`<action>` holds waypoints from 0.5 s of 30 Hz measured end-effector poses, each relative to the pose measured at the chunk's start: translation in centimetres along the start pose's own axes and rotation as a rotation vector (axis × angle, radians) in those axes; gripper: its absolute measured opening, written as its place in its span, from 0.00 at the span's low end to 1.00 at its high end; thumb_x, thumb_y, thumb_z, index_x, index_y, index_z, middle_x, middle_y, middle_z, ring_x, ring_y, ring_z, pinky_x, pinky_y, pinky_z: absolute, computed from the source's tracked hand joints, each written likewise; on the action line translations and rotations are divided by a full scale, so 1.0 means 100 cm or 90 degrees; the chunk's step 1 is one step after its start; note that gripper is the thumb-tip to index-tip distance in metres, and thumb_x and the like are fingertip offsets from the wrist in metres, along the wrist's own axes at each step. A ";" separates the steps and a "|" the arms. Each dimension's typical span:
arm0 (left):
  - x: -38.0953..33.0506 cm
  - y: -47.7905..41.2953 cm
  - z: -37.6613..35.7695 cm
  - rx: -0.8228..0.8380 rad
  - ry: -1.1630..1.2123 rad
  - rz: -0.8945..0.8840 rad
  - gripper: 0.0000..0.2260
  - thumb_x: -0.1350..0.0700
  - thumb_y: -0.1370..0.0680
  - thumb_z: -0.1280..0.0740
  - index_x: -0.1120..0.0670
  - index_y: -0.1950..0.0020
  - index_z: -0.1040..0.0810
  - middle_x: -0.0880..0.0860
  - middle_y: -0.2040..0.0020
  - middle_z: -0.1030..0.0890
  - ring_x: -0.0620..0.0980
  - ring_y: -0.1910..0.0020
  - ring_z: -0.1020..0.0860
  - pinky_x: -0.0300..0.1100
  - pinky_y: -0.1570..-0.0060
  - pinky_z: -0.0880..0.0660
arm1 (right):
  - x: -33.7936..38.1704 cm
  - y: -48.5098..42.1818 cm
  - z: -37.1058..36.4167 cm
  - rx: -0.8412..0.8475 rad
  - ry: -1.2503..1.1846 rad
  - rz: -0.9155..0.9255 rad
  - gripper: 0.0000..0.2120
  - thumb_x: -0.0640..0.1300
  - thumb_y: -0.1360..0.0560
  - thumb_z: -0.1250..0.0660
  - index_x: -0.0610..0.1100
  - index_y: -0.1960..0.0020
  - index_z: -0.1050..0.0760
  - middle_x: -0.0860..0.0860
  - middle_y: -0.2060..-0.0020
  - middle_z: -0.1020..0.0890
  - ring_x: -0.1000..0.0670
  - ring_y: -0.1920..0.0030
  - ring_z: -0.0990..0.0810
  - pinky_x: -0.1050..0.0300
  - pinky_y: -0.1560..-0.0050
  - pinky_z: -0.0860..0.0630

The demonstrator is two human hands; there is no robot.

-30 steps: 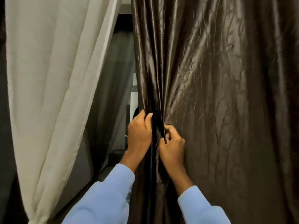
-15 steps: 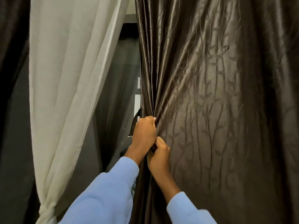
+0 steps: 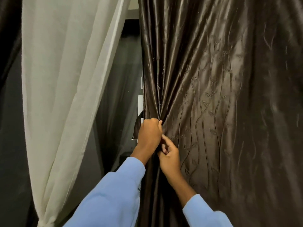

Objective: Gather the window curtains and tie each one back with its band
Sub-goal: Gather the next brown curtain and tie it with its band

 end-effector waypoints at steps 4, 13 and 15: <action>0.014 -0.002 -0.012 0.026 -0.107 -0.079 0.15 0.54 0.18 0.43 0.63 0.55 0.23 0.64 0.59 0.19 0.64 0.57 0.21 0.50 0.59 0.24 | 0.028 -0.002 0.031 -0.054 0.243 0.125 0.15 0.38 0.28 0.27 0.53 0.45 0.21 0.53 0.54 0.23 0.57 0.58 0.22 0.54 0.50 0.22; 0.009 -0.001 -0.038 0.007 -0.106 -0.151 0.15 0.58 0.18 0.41 0.65 0.59 0.23 0.66 0.64 0.20 0.66 0.65 0.21 0.53 0.65 0.25 | 0.060 -0.005 0.174 -0.490 0.557 -0.001 0.62 0.68 0.43 0.23 0.47 0.21 0.50 0.42 0.20 0.54 0.42 0.21 0.53 0.34 0.26 0.50; 0.009 0.000 -0.040 -0.001 -0.108 -0.155 0.14 0.59 0.19 0.39 0.65 0.61 0.24 0.66 0.67 0.21 0.65 0.68 0.22 0.52 0.67 0.26 | 0.055 -0.018 0.179 -0.464 0.545 -0.030 0.67 0.72 0.46 0.24 0.48 0.20 0.56 0.40 0.21 0.58 0.41 0.21 0.57 0.33 0.25 0.55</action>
Point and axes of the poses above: each hand's wrist, its own y-axis away from the middle knuckle, its own z-axis out of the back of the hand, x = y × z, the point moved 10 cm from there along -y, towards the middle knuckle
